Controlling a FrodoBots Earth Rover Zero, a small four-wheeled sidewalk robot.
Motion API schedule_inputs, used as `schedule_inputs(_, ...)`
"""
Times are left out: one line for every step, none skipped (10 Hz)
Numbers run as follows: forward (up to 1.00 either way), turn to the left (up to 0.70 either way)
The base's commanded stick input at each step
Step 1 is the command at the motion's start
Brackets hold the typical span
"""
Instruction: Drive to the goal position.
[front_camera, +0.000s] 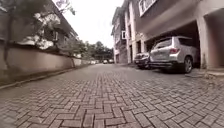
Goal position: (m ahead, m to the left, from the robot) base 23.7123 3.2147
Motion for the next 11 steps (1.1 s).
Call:
schedule_inputs(0.7, 0.0)
schedule_inputs(0.7, 0.0)
schedule_inputs(0.7, 0.0)
schedule_inputs(0.7, 0.0)
schedule_inputs(0.7, 0.0)
schedule_inputs(0.7, 0.0)
schedule_inputs(0.7, 0.0)
schedule_inputs(0.7, 0.0)
schedule_inputs(0.7, 0.0)
schedule_inputs(0.7, 0.0)
schedule_inputs(0.7, 0.0)
